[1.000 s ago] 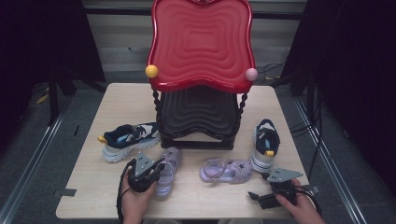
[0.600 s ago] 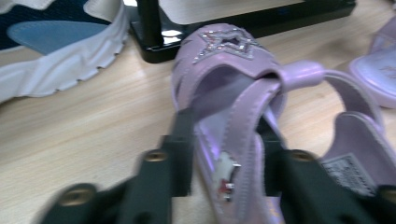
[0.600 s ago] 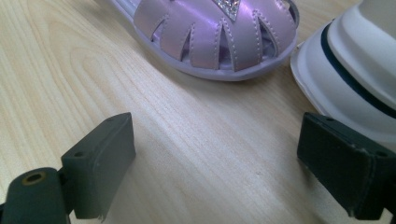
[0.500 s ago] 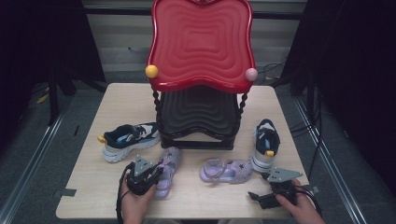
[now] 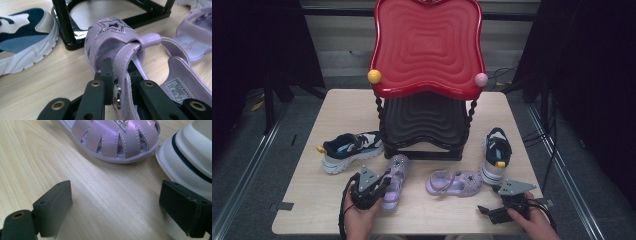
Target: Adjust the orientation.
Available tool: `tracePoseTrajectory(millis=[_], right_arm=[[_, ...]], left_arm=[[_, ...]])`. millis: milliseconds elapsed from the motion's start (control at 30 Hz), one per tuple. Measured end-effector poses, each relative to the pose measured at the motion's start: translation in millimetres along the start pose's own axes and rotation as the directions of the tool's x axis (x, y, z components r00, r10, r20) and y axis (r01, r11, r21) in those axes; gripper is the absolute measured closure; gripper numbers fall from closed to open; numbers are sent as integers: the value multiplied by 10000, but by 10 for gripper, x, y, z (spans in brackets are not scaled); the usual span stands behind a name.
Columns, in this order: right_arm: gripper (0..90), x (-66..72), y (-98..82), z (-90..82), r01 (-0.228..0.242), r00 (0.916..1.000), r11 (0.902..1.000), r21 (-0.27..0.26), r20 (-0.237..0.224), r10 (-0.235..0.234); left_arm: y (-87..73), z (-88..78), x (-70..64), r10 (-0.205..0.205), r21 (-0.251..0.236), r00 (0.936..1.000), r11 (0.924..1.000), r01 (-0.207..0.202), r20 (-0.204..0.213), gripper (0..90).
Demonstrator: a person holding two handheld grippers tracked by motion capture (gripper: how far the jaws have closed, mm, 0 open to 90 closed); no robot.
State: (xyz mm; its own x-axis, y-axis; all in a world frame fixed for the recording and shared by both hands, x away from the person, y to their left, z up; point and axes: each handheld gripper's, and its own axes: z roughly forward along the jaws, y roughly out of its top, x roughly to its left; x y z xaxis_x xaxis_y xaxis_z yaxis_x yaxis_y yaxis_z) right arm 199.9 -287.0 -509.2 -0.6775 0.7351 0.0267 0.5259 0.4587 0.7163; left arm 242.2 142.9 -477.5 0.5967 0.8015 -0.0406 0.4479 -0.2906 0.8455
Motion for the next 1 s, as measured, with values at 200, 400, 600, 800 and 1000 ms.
tracePoseTrajectory(millis=[200, 400, 600, 800, 1000], right_arm=[[106, 0, 0, 0, 5, 10000, 10000, -2, -1, -5], [106, -1, 0, 0, 14, 10000, 10000, -4, -5, -14], [106, -1, 0, 0, 16, 10000, 10000, -6, -4, -16], [106, -1, 0, 0, 13, 10000, 10000, -4, -2, -13], [106, -1, 0, 0, 15, 10000, 10000, -3, -3, -15]], left_arm=[[70, -52, 12, 1, -306, 10000, 9995, -3, -67, 801], [154, -129, 3, 55, -570, 10000, 9984, -58, -63, 802], [221, -166, -26, 223, -490, 9996, 9986, -214, 174, 802], [242, -206, -54, 416, -409, 9985, 9984, -401, 358, 802], [287, -263, -90, 551, -578, 9973, 9970, -523, 488, 803]])
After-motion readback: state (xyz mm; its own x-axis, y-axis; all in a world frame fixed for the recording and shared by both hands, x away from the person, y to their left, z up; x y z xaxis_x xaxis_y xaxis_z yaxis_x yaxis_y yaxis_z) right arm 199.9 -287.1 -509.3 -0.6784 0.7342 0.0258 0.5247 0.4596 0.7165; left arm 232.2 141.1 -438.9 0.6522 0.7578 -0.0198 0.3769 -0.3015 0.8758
